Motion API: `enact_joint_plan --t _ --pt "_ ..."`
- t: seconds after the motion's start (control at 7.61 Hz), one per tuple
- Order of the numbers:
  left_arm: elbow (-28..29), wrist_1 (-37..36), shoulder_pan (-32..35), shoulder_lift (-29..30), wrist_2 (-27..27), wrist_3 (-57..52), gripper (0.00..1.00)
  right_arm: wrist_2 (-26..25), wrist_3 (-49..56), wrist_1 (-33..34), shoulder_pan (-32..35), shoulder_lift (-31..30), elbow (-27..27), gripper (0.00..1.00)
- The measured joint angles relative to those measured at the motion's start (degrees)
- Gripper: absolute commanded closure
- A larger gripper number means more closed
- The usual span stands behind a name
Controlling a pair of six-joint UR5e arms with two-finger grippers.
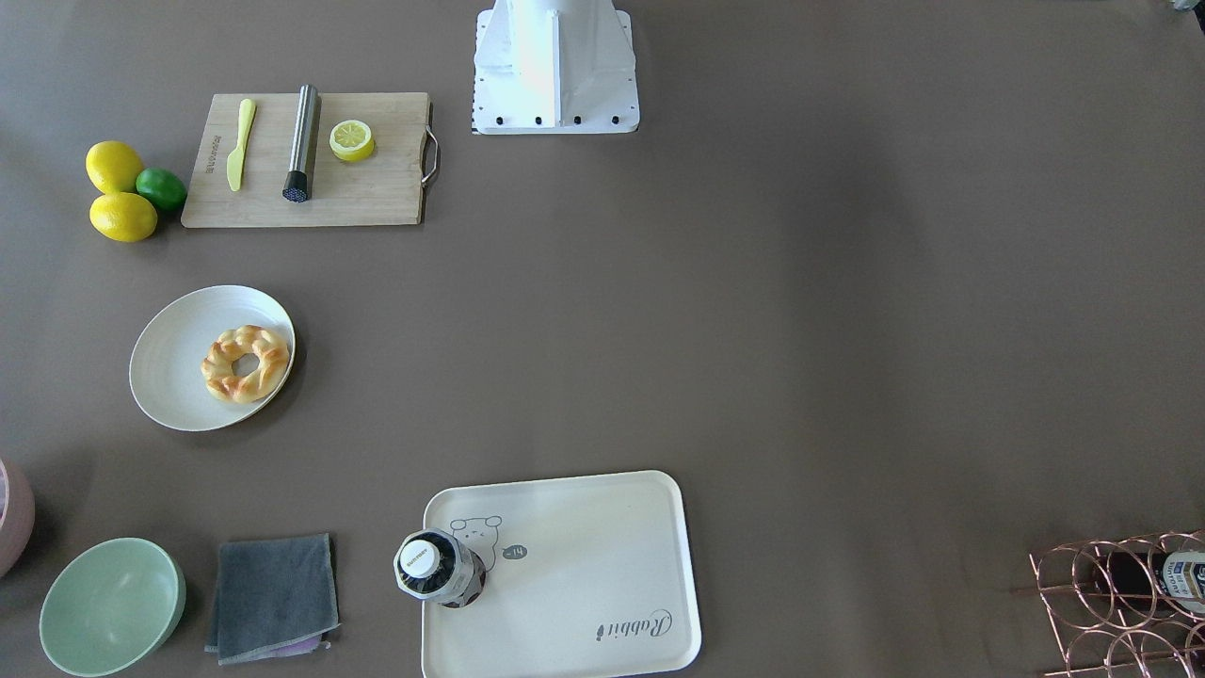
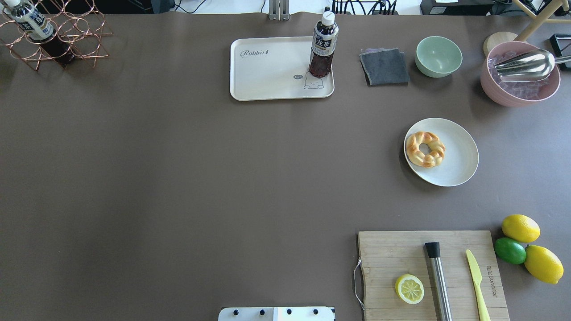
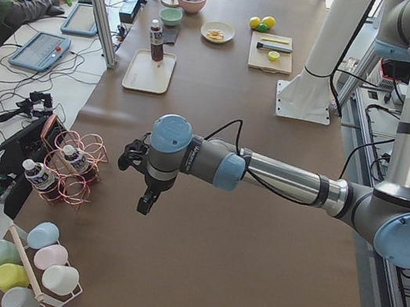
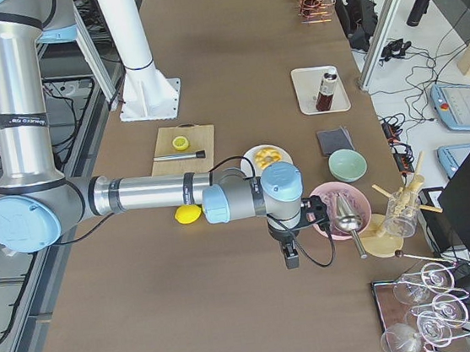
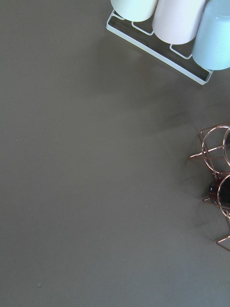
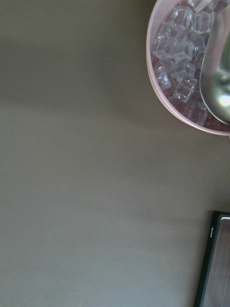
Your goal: Place donut on tray
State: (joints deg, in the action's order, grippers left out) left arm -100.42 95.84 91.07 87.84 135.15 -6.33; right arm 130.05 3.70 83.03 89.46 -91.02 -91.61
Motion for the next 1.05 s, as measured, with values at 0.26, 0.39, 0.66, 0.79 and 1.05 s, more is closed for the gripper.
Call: enact_joint_plan --t 0.26,0.39,0.66,0.79,1.05 --pt "-0.5 0.4 -0.6 1.3 1.7 0.7 0.01 1.5 -2.3 -2.3 -3.6 -0.1 -1.1 0.0" --pt "-0.9 1.0 -0.7 2.1 2.9 2.6 0.01 2.5 -7.5 -3.7 -6.3 -0.1 -1.8 0.0" --pt "-1.9 3.8 -1.5 2.4 4.0 7.0 0.01 2.3 -24.3 -11.7 -14.6 -0.4 -2.4 0.01" --pt "-2.2 4.7 -2.0 2.4 4.1 7.9 0.01 -0.1 -35.1 -17.4 -20.2 -0.3 -2.4 0.03" --pt "-2.4 5.3 -2.3 2.4 4.2 8.3 0.01 -3.7 -50.6 -26.2 -28.8 0.0 -2.3 0.07"
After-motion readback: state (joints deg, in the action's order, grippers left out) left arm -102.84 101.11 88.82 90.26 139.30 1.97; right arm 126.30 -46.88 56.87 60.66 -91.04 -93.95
